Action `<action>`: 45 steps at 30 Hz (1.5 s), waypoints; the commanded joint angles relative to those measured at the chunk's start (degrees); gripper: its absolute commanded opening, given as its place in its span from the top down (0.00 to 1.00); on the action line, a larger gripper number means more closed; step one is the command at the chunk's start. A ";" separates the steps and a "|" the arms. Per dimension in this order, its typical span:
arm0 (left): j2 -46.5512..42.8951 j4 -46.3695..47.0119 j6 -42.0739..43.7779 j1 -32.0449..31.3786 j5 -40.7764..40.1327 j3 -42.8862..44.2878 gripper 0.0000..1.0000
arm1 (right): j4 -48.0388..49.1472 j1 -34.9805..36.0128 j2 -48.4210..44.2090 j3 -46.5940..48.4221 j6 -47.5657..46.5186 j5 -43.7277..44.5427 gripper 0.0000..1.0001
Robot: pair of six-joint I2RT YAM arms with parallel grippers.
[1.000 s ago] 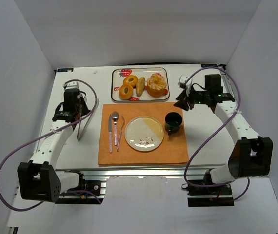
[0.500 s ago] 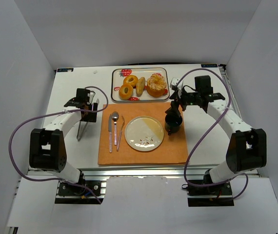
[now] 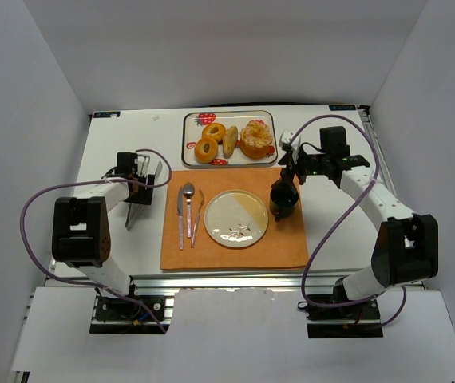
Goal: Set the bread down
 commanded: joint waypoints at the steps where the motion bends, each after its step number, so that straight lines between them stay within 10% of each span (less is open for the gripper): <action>1: 0.16 3.06 0.94 2.71 5.45 -1.66 0.19 | 1.40 -0.56 -2.46 0.35 -0.39 -1.11 0.11; 7: 1.04 5.26 0.86 3.79 11.87 -4.30 0.28 | 1.40 -0.74 -2.81 0.79 0.05 -0.59 0.11; 13: 2.36 5.70 -1.96 4.84 15.30 -7.28 0.67 | 1.67 -1.35 -3.42 1.49 0.67 -0.50 0.11; 19: -0.62 4.31 -5.91 5.46 13.81 -5.10 0.83 | 2.19 -1.88 -4.04 0.97 1.02 -0.76 0.11; 31: -6.62 7.82 -36.14 1.76 32.79 10.28 0.56 | 6.50 -2.23 -4.66 -0.44 5.06 -2.52 0.11; 45: 0.77 -2.64 -27.98 -8.52 23.85 22.15 0.44 | 7.20 -2.58 -6.06 -1.67 5.68 -3.31 0.11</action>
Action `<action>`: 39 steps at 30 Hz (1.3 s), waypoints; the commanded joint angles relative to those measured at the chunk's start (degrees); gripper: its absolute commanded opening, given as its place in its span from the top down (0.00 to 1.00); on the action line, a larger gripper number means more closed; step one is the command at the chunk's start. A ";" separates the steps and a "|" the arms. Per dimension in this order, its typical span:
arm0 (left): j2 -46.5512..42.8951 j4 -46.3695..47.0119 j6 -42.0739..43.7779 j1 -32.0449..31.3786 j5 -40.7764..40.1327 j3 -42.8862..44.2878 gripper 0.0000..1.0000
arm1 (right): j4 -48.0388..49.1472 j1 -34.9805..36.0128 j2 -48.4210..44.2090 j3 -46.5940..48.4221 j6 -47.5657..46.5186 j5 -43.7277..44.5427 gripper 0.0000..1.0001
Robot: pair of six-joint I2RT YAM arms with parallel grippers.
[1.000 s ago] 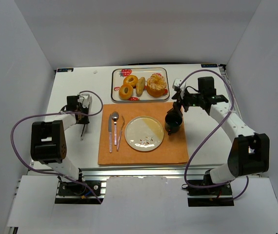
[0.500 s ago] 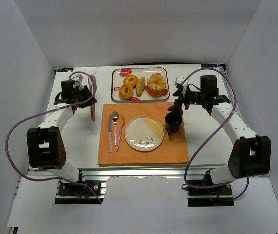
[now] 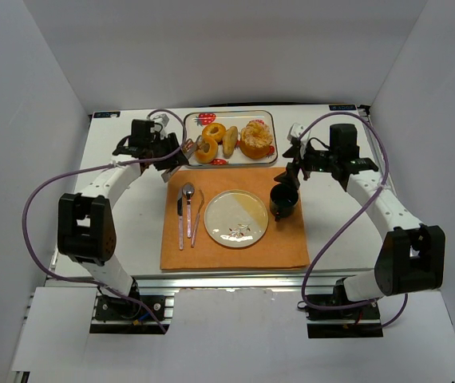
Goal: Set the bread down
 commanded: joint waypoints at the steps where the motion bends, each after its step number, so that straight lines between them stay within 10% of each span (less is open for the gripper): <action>1: -0.36 -2.08 2.71 -0.50 -3.99 4.36 0.44 | 1.89 -0.44 -2.17 -0.47 0.74 -1.56 0.11; 30: 4.82 -4.10 9.66 -2.34 -3.30 4.46 0.44 | 1.28 -0.53 -1.47 -0.56 0.39 -1.48 0.10; 39: 4.65 -4.36 9.66 -2.43 -2.50 4.10 0.73 | 1.37 -0.53 -2.17 -0.91 0.30 -1.47 0.11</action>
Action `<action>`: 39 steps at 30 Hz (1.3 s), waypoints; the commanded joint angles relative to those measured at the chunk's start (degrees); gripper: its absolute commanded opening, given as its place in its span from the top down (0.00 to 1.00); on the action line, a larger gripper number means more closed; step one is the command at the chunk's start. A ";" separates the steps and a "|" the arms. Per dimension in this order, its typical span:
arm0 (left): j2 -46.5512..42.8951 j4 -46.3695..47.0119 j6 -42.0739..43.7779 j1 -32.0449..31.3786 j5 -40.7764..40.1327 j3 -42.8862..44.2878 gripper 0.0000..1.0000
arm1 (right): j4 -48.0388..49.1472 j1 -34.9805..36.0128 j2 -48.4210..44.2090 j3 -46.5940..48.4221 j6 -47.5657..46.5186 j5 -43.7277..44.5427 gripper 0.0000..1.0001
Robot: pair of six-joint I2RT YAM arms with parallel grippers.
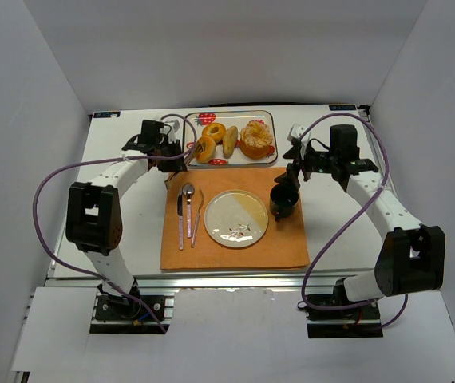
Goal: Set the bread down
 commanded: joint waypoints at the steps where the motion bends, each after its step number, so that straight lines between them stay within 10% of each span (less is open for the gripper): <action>1: -2.28 0.40 0.54 -0.20 0.80 0.08 0.77 | 0.93 -0.35 -1.98 -0.23 -0.21 -1.28 0.11; 7: -8.95 0.14 -0.77 -0.29 0.27 -0.53 0.92 | 1.01 -0.44 -3.03 -0.49 -0.21 -1.63 0.11; 23: -30.93 -0.82 -14.83 -12.93 6.60 -21.71 0.91 | 2.33 -1.58 -4.70 -2.43 -0.47 -1.45 0.11; 39: -29.97 -7.95 -14.13 -22.26 -1.67 -20.48 0.47 | 1.72 -1.67 -5.31 -2.87 -0.38 -2.42 0.11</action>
